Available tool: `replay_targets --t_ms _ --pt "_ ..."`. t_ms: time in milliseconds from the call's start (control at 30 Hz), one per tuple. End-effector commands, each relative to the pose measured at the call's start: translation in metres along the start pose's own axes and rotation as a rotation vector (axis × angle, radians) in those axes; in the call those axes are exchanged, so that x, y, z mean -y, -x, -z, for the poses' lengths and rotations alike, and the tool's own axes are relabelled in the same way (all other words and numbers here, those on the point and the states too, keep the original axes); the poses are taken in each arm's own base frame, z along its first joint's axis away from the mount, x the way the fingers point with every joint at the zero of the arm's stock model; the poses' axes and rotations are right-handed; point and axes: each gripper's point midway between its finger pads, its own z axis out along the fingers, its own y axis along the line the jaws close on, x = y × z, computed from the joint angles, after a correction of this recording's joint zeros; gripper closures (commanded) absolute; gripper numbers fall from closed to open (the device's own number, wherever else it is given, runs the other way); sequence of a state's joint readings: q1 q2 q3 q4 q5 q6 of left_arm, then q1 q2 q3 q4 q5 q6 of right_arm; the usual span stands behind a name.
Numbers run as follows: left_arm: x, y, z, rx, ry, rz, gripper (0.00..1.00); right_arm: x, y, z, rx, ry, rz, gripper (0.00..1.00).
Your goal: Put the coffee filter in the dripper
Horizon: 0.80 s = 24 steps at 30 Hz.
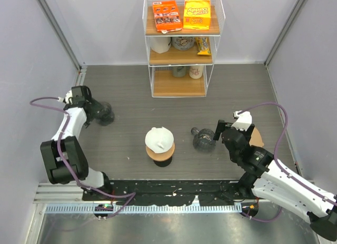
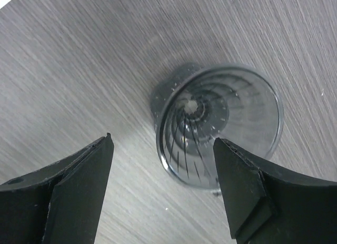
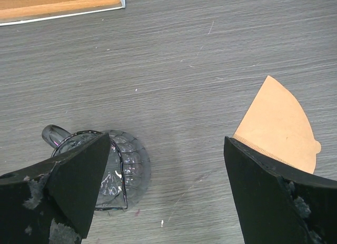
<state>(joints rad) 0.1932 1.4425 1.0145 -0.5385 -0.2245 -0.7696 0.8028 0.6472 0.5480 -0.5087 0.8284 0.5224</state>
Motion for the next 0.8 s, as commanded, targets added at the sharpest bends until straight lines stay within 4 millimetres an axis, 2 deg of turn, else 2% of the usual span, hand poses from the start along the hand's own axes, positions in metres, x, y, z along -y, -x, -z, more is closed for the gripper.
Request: replay_targets --t_ms 0,133,233,367,433,633,767 --pt "0.027 0.028 -0.011 0.042 -0.114 0.066 0.18 -0.002 0.022 0.004 0.049 0.002 -0.066 0.05" --pt "0.031 0.026 -0.025 0.019 -0.106 0.068 0.25 -0.003 0.021 0.004 0.045 0.003 -0.065 0.05" --pt "0.033 0.024 -0.034 0.004 -0.102 0.074 0.36 -0.003 0.020 0.004 0.044 0.004 -0.068 0.04" --pt "0.035 0.025 -0.037 -0.011 -0.090 0.064 0.55 -0.002 0.020 0.005 0.040 0.004 -0.069 0.05" --pt "0.033 0.026 -0.038 -0.015 -0.073 0.063 0.68 -0.002 0.020 0.005 0.039 0.003 -0.062 0.05" --pt "0.032 0.026 -0.035 -0.022 -0.065 0.067 1.00 -0.001 0.026 0.008 0.045 0.003 -0.064 0.04" --pt "0.043 0.029 -0.023 -0.024 -0.123 0.061 1.00 -0.002 0.029 0.010 0.048 0.015 -0.066 0.05"
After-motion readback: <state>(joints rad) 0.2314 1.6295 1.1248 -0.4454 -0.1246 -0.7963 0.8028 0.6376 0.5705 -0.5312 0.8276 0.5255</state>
